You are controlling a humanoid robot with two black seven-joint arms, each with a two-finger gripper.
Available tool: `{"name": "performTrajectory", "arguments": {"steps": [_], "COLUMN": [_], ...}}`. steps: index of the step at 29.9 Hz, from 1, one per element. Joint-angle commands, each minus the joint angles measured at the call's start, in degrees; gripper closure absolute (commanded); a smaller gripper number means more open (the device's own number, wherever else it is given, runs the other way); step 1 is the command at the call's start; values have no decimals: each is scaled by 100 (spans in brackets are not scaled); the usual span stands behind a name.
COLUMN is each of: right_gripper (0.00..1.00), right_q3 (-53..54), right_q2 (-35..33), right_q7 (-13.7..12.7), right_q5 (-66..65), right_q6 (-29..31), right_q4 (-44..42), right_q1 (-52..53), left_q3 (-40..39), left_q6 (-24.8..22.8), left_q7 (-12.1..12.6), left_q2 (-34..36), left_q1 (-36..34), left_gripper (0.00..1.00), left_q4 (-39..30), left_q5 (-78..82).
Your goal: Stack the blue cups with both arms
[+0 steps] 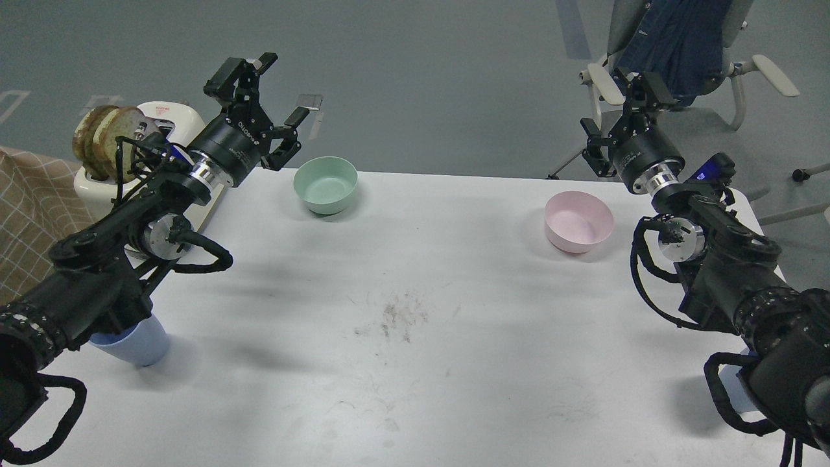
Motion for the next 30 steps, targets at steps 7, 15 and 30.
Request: {"name": "performTrajectory", "arguments": {"steps": [7, 15, 30], "right_gripper": [0, 0, 0], "right_q3": [-17, -43, -289], "right_q2": [0, -18, -176], "right_q7": [-1, -1, -1], "right_q5": [1, 10, 1], "right_q6": [0, 0, 0], "right_q4": [62, 106, 202], "right_q1": [44, 26, -53], "left_q3": [103, 24, 1761], "left_q6": [27, 18, 835], "left_q7": [9, 9, -357], "left_q2": [1023, 3052, 6665], "left_q1": [-222, -319, 305], "left_gripper": [4, 7, 5], "left_q4": [-1044, -2995, -4833], "left_q5": [522, 3043, 6990]}}
